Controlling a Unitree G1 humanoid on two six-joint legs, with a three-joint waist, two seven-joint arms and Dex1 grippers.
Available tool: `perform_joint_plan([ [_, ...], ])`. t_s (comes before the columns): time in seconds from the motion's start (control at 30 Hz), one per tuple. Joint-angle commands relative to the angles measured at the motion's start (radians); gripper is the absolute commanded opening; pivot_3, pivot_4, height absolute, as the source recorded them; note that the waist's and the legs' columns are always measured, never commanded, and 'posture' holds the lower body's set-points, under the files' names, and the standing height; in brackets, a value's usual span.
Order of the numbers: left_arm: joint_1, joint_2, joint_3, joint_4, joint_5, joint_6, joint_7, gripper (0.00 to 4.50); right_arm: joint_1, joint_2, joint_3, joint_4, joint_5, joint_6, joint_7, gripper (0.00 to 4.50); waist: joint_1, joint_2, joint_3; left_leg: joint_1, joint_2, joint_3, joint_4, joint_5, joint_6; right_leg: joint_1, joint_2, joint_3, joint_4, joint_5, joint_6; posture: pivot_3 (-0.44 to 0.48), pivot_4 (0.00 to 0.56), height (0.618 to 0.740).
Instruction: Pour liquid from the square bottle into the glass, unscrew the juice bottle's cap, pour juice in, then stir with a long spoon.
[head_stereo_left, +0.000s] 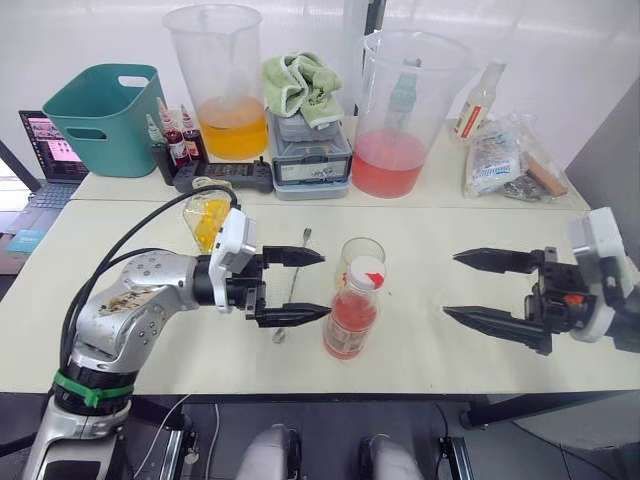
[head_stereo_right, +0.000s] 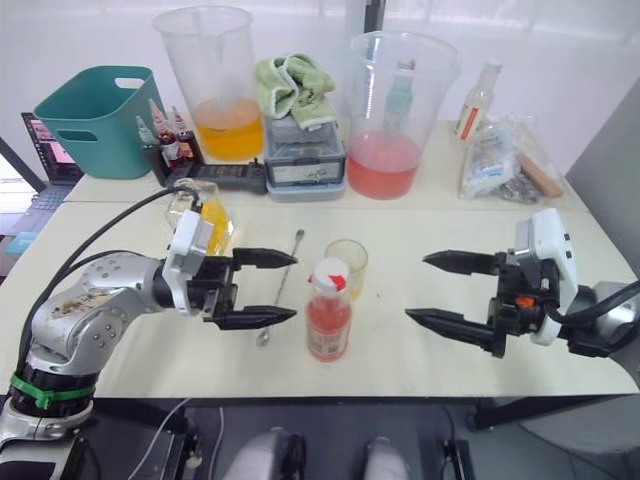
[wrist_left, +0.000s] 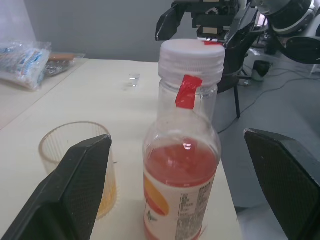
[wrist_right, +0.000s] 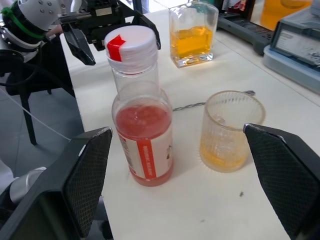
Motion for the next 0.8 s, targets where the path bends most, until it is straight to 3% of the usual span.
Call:
perform_joint_plan([
  [0.03,-0.056,-0.038,-0.044,-0.011,0.013,0.007,0.024,4.50,0.023,-0.016,-0.064,-0.028,0.000,-0.004,0.000,4.46,0.006,0.000,0.000,0.000,0.000,0.000,0.000,0.000,0.000,0.000,0.000,0.000,0.000,0.000,0.000,0.000,0.150,0.739],
  [0.7,-0.161,-0.161,-0.202,0.020,0.122,0.047,0.115,4.50,0.048,-0.003,-0.088,-0.066,-0.013,-0.019,-0.040,4.46,0.010,0.000,0.000,0.000,0.000,0.000,0.002,0.000,0.001,0.001,0.000,0.001,0.000,0.000,0.000,0.000,0.150,0.739],
  [0.73,-0.163,-0.161,-0.204,0.021,0.127,0.046,0.114,3.93,0.046,-0.001,-0.084,-0.065,-0.015,-0.022,-0.042,4.50,0.010,0.000,0.000,0.000,0.000,0.000,0.002,0.000,0.001,0.001,0.000,0.001,0.000,0.000,0.000,0.000,0.150,0.739],
  [0.8,-0.163,-0.160,-0.203,0.019,0.132,0.047,0.114,3.32,0.043,0.002,-0.078,-0.063,-0.021,-0.029,-0.045,4.50,0.011,0.000,0.000,0.000,0.000,0.000,0.002,0.000,0.001,0.001,0.000,0.001,0.000,0.000,0.000,0.000,0.150,0.739],
])
